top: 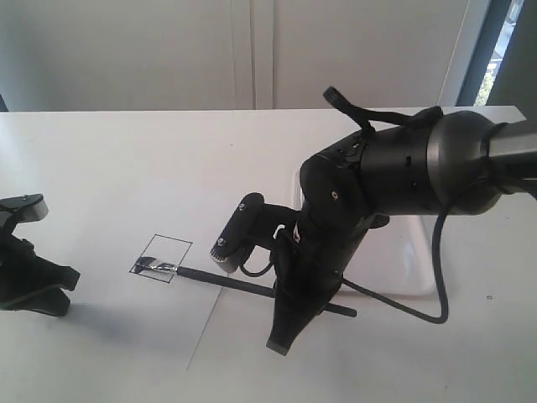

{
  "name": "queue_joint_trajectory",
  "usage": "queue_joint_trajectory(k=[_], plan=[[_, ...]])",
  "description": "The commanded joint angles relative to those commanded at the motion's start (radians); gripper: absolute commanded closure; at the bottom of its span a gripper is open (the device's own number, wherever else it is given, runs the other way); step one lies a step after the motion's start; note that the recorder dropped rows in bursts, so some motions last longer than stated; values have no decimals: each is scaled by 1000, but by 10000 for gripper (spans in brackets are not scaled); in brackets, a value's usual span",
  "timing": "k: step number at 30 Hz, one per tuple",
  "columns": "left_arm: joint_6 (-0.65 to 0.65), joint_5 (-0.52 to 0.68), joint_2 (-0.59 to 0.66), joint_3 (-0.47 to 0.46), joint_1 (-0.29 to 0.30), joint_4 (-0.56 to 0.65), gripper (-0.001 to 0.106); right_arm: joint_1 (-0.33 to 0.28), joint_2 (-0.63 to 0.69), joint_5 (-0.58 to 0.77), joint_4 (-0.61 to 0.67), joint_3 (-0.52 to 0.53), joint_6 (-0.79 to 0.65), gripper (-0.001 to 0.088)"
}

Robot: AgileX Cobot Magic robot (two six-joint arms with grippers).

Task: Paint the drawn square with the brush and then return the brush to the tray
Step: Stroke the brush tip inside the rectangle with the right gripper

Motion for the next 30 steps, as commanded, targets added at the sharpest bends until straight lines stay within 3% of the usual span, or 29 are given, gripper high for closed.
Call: queue_joint_trajectory(k=[6,14,20,30], plan=[[0,0,0,0,0,0,1053,0,4,-11,-23,-17,10,868],[2,0,0,0,0,0,1053,0,53,64,-97,-148,51,868],[2,-6,0,0,0,0,1053,0,41,144,-53,-150,44,868],[2,-8,0,0,0,0,1053,0,39,153,-18,-150,-16,868]])
